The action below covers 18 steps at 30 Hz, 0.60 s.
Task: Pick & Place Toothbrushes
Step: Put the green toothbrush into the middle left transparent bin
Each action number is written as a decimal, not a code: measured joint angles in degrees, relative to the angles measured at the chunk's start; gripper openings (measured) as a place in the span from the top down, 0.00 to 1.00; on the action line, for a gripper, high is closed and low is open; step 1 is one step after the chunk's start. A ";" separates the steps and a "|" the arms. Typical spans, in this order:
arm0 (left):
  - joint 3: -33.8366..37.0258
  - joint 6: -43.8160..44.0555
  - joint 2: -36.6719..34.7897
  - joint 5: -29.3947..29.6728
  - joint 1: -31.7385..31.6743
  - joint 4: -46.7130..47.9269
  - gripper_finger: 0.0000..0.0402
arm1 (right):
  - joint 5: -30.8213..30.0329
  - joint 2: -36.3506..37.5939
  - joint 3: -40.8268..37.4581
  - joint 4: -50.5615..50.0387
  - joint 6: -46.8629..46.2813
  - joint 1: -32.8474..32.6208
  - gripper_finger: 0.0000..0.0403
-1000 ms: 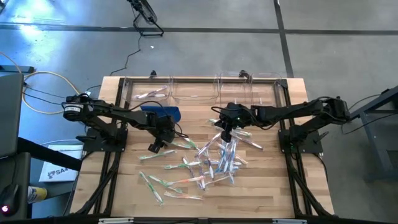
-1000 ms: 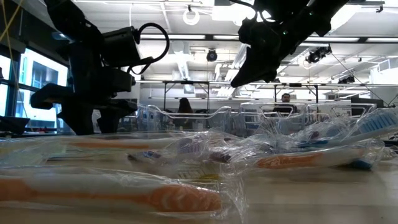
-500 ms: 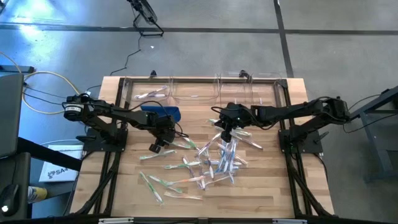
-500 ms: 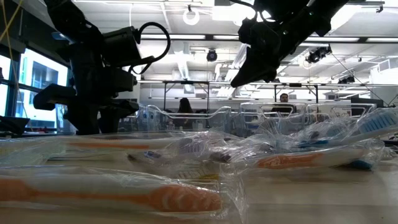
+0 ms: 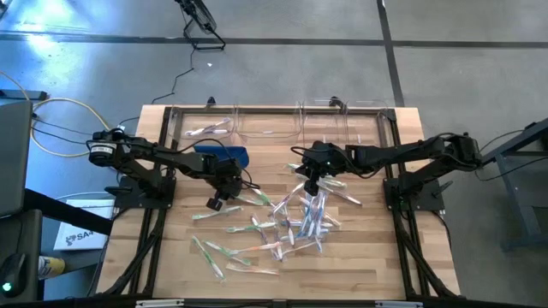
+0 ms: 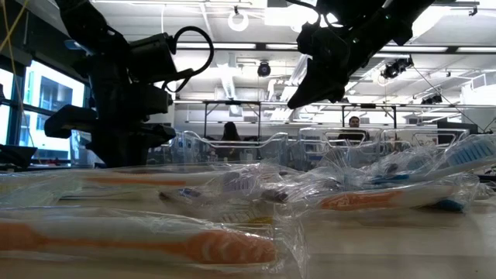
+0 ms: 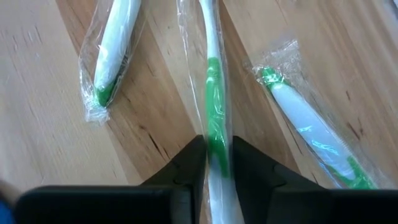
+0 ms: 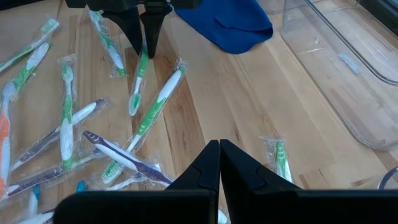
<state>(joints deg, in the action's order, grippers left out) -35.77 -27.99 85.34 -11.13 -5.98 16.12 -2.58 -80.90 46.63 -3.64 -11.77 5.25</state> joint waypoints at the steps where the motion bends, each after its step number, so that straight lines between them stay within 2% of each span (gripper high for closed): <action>1: 0.00 0.00 0.00 -0.05 0.00 0.00 0.84 | 0.00 0.00 0.00 0.00 0.00 -0.01 0.99; 11: -0.07 0.01 -0.04 -0.08 0.00 0.12 0.93 | 0.02 0.00 0.00 0.00 0.00 -0.01 0.99; 18: -0.07 0.01 -0.04 -0.03 0.00 0.17 0.93 | 0.02 0.00 0.00 0.00 0.00 0.01 0.99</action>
<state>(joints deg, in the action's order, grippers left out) -35.83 -27.99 85.30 -11.16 -5.98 16.29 -2.57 -80.90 46.63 -3.64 -11.77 5.26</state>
